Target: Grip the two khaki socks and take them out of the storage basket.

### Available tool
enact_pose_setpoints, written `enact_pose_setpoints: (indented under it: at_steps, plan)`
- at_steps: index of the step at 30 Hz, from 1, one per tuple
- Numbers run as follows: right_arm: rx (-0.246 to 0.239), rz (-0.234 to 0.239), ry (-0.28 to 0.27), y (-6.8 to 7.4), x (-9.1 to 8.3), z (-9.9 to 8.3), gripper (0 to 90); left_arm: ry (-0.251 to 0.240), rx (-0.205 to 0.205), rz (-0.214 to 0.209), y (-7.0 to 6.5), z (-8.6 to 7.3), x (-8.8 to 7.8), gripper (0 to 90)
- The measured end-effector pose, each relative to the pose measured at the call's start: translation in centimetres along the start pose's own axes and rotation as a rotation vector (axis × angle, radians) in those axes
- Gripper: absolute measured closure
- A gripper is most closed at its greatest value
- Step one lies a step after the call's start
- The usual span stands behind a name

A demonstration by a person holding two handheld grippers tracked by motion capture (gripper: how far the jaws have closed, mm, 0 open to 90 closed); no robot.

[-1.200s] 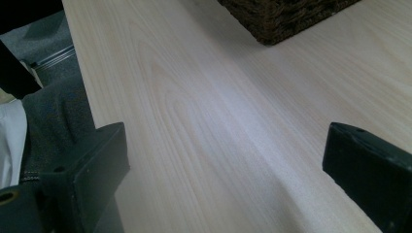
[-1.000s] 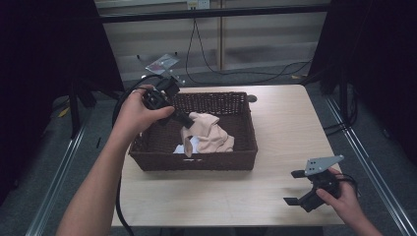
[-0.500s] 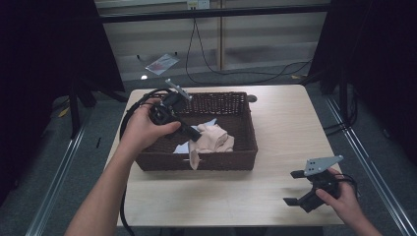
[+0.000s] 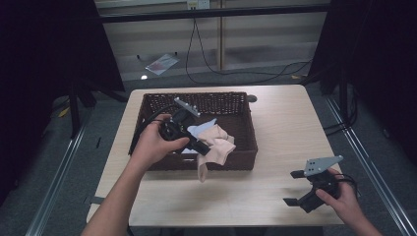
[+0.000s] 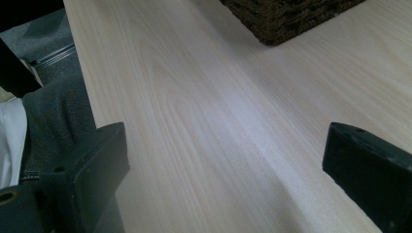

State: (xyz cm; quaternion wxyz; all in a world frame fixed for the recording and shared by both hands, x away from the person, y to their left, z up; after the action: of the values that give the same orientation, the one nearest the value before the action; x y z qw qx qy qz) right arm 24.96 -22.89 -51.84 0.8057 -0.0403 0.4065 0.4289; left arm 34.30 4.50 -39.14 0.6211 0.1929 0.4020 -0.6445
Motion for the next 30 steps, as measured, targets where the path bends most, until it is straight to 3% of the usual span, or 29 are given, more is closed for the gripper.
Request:
enact_pose_setpoints:
  at_steps: [7,14,19,21,23,25,30]
  plan:
    - [-0.005,-0.002,0.002,0.0,0.1,0.0,2.7,-0.002,-0.001,-0.009,-0.4,-0.7,1.8,87.7]
    - [-0.006,-0.007,0.004,0.0,0.0,0.0,2.7,0.05,0.034,0.006,-0.5,-2.2,4.3,87.6]
    - [-0.007,-0.008,0.004,0.0,0.0,0.0,2.7,0.06,0.047,0.006,-0.6,-3.0,5.9,87.2]
    - [-0.007,-0.006,0.006,0.0,0.0,0.0,2.7,0.047,0.023,-0.001,-0.8,-3.1,6.5,85.1]
    - [-0.007,-0.007,0.006,0.0,0.0,0.0,2.8,0.06,0.039,-0.002,-0.6,-3.4,6.7,82.4]
    - [-0.006,-0.008,0.004,0.0,0.0,0.0,2.7,0.032,0.015,-0.012,-0.9,-3.2,6.8,75.3]
    - [-0.007,-0.005,0.009,0.1,0.0,0.0,2.7,0.012,0.017,-0.003,-0.9,-2.4,5.8,58.2]
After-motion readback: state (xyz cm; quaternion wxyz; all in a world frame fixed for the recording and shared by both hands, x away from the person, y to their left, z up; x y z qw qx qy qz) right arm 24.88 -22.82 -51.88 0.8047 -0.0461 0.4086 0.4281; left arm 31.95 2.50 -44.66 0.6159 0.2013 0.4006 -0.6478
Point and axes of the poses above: each handheld gripper's, and its own axes: x roughly forward along the jaws, z roughly out of its top, y roughly to its left, the point moved 9 cm from there along x, roughly forward along the jaws, and after that the axes turned 10 degrees about x, right-handed, at the moved point
